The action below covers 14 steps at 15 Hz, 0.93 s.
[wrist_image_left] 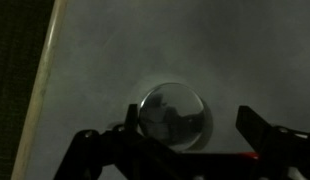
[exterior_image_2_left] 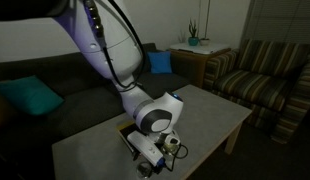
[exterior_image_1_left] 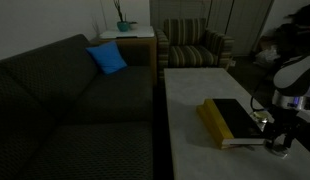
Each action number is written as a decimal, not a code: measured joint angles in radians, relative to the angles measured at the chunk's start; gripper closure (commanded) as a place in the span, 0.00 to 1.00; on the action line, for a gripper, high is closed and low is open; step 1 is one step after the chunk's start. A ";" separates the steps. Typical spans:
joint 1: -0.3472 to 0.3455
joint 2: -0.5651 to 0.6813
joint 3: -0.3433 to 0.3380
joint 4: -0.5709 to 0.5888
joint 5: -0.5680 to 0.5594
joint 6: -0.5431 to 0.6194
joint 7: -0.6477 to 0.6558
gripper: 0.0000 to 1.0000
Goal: Put the silver lid on top of the silver tin
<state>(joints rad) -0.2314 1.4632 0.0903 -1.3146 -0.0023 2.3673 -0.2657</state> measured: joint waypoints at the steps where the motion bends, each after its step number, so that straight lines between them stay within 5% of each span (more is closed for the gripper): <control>1: -0.001 0.000 -0.003 0.000 0.015 -0.022 0.015 0.00; 7: -0.002 0.006 -0.004 -0.001 0.091 -0.071 0.100 0.00; 14: 0.046 0.006 -0.049 0.000 0.148 -0.080 0.362 0.00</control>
<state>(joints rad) -0.1850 1.4693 0.0413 -1.3146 0.1462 2.2874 0.0962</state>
